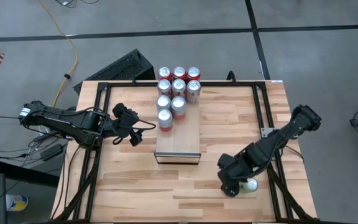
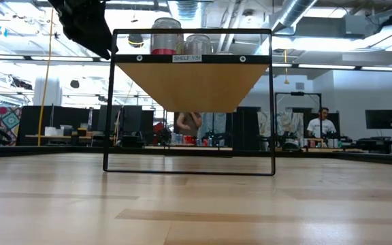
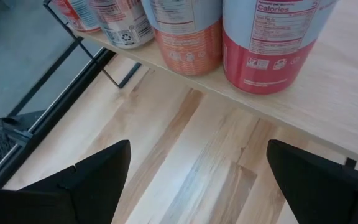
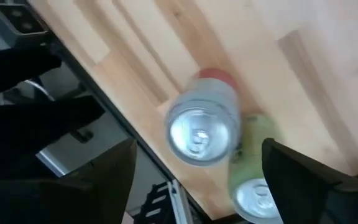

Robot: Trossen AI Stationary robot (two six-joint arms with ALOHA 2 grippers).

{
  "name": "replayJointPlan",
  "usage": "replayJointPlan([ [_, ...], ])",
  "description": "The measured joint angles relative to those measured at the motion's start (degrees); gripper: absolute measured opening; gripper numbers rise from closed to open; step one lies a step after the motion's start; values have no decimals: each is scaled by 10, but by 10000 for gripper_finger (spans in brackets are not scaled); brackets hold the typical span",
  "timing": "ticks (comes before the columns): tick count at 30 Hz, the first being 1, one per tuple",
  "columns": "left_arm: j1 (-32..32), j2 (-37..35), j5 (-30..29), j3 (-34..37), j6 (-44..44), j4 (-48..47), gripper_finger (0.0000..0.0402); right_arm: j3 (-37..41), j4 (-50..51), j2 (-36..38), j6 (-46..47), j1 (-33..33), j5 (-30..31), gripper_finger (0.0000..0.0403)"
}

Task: Place canned beverage on shelf
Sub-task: Put the pink-white soda can on the shelf aligned with the other pink-white soda can

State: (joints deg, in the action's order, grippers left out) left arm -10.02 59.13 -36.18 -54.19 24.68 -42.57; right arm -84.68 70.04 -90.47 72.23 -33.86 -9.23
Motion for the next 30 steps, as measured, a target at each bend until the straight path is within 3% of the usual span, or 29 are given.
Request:
replayJointPlan([
  [11, 0, 0, 0, 0, -11, 0, 363, 0, -25, -52, -2, -43, 27, 327],
  [19, 0, 0, -1, 0, -4, 0, 363, 2, -8, -52, -11, -43, 75, 327],
  [30, 1, 0, -1, 0, 9, 0, 363, 35, -32, -52, -4, -48, 76, 327],
])
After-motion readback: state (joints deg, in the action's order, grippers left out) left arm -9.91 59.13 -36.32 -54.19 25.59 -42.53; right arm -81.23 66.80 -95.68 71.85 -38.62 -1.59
